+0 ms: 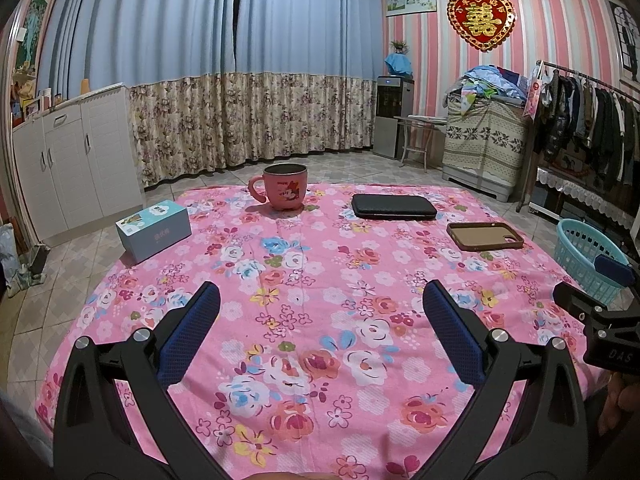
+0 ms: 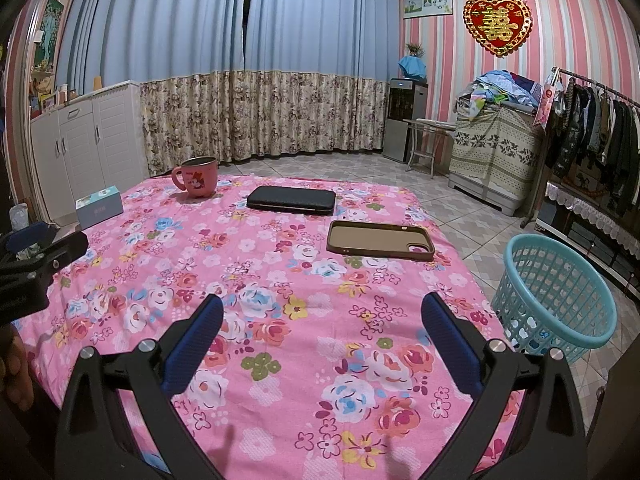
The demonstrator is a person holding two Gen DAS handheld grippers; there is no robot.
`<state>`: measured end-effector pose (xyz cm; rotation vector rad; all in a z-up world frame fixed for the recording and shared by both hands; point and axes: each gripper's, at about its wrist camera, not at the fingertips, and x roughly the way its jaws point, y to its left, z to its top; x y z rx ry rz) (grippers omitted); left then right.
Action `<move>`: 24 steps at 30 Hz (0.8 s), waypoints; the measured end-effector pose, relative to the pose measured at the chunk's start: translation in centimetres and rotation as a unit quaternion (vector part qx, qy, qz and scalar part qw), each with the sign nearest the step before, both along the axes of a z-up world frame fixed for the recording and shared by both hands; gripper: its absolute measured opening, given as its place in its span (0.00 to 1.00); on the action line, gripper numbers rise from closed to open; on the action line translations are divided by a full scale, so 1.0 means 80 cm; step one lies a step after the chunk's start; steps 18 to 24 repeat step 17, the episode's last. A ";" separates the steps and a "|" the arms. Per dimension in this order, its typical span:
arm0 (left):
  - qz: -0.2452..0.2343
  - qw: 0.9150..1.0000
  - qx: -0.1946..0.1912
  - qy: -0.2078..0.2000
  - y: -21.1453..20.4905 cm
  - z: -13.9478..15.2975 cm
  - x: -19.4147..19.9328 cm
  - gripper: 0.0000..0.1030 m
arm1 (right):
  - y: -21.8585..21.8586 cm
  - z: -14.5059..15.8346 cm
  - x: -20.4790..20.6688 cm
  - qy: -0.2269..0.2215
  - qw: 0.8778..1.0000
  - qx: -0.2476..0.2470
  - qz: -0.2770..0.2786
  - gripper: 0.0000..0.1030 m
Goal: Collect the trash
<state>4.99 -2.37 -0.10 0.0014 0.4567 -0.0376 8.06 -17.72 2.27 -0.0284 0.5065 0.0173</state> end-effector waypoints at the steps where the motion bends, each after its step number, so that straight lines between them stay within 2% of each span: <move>1: 0.000 1.000 0.000 0.001 -0.001 0.000 0.000 0.95 | 0.000 0.000 0.000 0.000 1.000 0.000 0.000 0.94; 24: -0.003 1.000 0.005 -0.002 -0.006 -0.002 -0.004 0.95 | -0.001 0.000 0.000 0.000 1.000 -0.003 0.002 0.94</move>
